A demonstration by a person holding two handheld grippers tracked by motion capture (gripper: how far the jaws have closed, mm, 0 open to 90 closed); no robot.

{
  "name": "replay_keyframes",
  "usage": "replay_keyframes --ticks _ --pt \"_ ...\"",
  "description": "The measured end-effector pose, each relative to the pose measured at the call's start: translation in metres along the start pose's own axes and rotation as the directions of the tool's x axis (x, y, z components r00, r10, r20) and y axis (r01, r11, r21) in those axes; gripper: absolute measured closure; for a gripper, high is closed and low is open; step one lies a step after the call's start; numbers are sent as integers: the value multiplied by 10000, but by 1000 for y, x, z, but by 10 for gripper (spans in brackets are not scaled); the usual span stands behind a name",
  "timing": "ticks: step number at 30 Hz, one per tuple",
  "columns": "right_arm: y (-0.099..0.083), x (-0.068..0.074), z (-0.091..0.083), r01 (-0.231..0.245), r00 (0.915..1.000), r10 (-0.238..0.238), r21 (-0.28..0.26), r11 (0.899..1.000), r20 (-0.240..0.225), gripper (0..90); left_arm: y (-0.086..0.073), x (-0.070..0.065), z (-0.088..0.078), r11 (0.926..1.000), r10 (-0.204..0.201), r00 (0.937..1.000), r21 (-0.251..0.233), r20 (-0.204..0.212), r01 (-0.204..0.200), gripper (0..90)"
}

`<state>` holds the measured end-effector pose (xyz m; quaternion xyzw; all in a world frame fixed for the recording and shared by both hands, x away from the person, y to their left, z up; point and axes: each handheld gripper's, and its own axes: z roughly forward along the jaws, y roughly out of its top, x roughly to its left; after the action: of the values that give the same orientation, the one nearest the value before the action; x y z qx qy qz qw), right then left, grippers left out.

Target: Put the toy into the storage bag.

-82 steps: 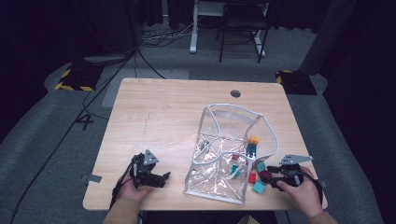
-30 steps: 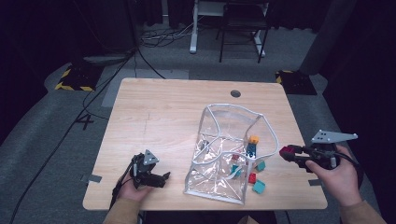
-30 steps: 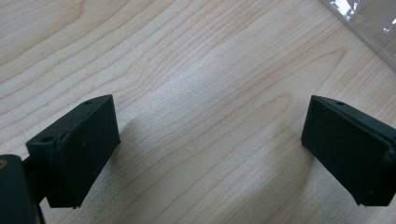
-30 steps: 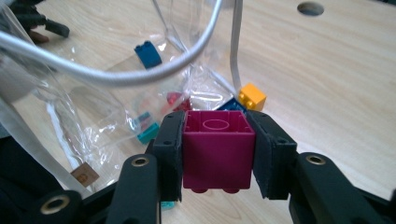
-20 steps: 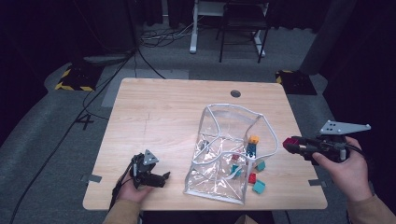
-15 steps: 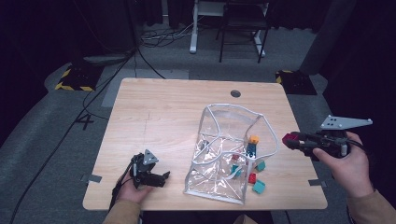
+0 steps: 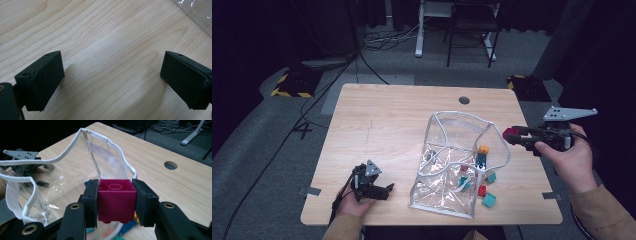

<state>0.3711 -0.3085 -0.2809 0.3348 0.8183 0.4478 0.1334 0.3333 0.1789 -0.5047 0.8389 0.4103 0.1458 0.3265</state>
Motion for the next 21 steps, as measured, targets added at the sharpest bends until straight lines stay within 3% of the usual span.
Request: replay_keyframes --ticks 7,21 --pt "17 1 22 22 9997 -25 -145 9999 -232 590 0 0 0 10000 -12 10000 3 -19 12 52" --pt "44 14 73 231 9976 -222 123 9997 -657 590 0 0 0 10000 5 10000 9 -29 -5 52"
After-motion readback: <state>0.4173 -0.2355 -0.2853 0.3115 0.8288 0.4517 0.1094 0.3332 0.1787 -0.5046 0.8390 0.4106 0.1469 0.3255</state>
